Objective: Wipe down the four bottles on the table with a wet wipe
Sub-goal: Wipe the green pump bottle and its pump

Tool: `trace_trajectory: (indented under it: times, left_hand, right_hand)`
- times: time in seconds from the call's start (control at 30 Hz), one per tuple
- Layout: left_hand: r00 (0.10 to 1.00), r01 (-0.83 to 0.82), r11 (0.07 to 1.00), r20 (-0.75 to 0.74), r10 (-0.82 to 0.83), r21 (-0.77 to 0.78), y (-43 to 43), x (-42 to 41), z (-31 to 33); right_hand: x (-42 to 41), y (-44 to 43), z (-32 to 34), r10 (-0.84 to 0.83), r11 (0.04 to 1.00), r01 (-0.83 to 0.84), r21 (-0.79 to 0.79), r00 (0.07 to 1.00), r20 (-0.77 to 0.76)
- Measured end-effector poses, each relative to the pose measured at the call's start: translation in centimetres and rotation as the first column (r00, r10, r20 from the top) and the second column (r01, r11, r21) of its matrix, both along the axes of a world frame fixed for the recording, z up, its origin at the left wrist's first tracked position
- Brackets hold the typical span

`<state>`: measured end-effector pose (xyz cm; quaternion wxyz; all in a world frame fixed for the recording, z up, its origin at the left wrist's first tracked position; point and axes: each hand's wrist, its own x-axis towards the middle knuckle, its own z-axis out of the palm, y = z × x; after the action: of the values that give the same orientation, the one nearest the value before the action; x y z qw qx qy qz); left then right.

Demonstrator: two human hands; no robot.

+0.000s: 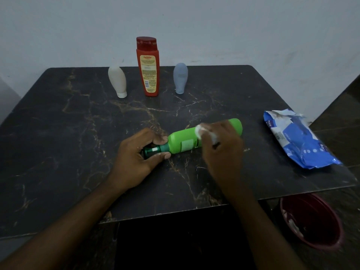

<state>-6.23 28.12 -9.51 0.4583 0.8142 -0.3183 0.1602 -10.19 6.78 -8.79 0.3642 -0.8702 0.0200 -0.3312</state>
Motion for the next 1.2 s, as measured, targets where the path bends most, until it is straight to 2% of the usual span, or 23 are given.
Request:
trace_trajectory:
  times: [0.13,0.23,0.3,0.43,0.5,0.6,0.67,0.73,0.9,1.1,1.2]
  left_hand:
    - [1.000,0.010,1.000,0.015,-0.010,0.007,-0.1,-0.1,0.0]
    - [1.000,0.013,1.000,0.026,-0.013,0.015,0.0,-0.1,-0.1]
    - [0.999,0.019,1.000,0.029,-0.019,0.014,0.0,-0.1,-0.1]
    - [0.999,0.017,1.000,0.028,-0.017,0.013,0.1,-0.1,-0.2]
    - [1.000,0.018,1.000,0.019,-0.019,0.014,0.2,-0.1,-0.2]
    - [1.000,0.021,1.000,0.003,-0.021,0.005,0.2,0.0,-0.1]
    - [1.000,0.024,1.000,0.003,-0.024,-0.004,0.2,0.1,-0.2]
    - [1.000,0.026,1.000,0.009,-0.026,-0.003,0.2,0.1,-0.2]
    - [0.999,0.023,0.999,0.031,-0.024,0.037,0.2,-0.1,-0.2]
    - [0.997,0.026,0.993,0.063,-0.034,0.114,0.3,-0.2,-0.4]
    - [0.997,0.021,0.992,0.067,-0.029,0.126,0.1,-0.4,-0.1]
  right_hand:
    - [0.9,-6.1,-0.6,-0.230,0.967,0.238,0.087,0.969,-0.092]
    - [0.9,-6.5,-0.7,-0.280,0.948,0.296,0.122,0.951,-0.128]
    - [0.5,-4.4,-0.5,-0.240,0.963,0.250,0.098,0.966,-0.098]
    - [-1.0,1.1,0.1,0.022,0.999,-0.020,0.048,0.999,-0.028]
    - [-1.3,1.7,-0.1,0.062,0.998,-0.062,0.007,0.998,-0.011]
    - [-0.2,-1.4,-0.8,-0.069,0.997,0.070,0.028,0.997,-0.015]
    - [0.8,-4.6,-1.1,-0.193,0.978,0.198,0.068,0.978,-0.075]
    - [1.2,-6.8,-0.9,-0.235,0.958,0.253,0.135,0.962,-0.137]
    - [0.5,-5.5,0.1,-0.204,0.953,0.234,0.193,0.965,-0.164]
    - [-1.1,0.7,0.2,-0.040,0.979,0.055,0.196,0.996,-0.077]
    - [-0.6,-1.4,-0.2,-0.080,0.976,0.105,0.192,0.988,-0.131]
